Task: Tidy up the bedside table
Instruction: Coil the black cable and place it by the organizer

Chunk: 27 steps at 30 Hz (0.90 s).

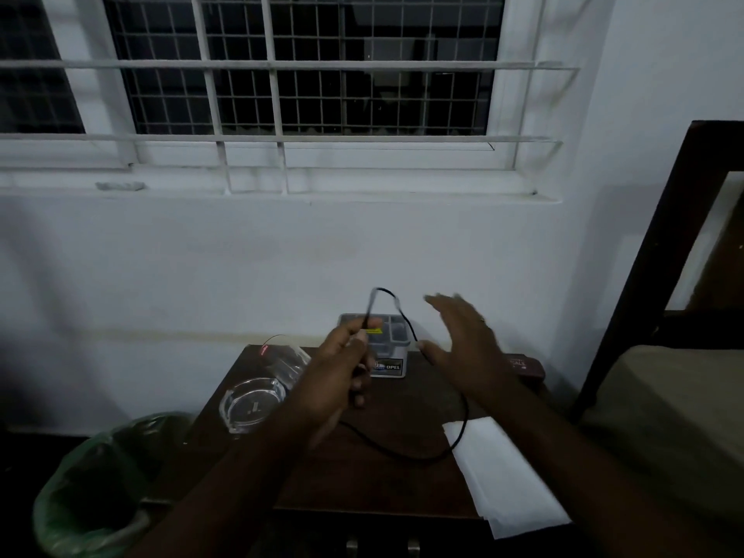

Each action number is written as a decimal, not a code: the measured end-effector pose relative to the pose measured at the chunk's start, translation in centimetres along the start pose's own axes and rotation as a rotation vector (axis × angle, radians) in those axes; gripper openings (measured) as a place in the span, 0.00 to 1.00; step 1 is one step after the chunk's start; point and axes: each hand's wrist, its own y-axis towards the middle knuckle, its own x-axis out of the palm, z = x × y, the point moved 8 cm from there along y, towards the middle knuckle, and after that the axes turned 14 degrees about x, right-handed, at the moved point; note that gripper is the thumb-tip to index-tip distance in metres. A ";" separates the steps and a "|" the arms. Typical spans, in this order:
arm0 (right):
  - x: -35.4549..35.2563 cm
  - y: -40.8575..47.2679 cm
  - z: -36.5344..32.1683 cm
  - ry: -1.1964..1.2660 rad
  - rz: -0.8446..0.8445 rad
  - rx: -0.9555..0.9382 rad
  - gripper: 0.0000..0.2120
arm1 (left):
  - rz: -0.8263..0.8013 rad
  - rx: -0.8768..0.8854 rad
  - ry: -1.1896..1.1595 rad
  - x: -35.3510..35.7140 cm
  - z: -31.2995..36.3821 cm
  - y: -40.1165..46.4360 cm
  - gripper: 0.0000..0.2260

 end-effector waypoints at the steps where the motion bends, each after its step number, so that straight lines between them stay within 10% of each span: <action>1: 0.0 -0.2 -1.9 0.122 -0.015 -0.078 0.31 | -0.051 -0.033 -0.028 1.1 0.1 -0.3 0.10; 8: 0.0 -1.4 -6.5 0.499 -0.090 -0.297 0.10 | -0.321 -0.222 -0.559 5.6 3.7 -2.1 0.09; 13: 2.3 -2.5 -7.1 0.387 -0.273 -0.228 0.09 | -0.042 0.061 -0.797 1.1 7.0 1.0 0.11; 19: 3.0 -4.5 -9.9 0.539 -0.597 -0.136 0.09 | 0.323 0.370 -0.168 -6.5 7.2 2.5 0.10; 24: 1.4 -4.2 -10.9 0.688 -0.672 -0.033 0.08 | -0.166 0.319 0.572 -3.3 6.7 1.4 0.10; 27: -0.1 -3.0 -10.6 0.817 -0.629 -0.001 0.09 | -0.339 0.053 0.358 -1.6 5.3 0.2 0.11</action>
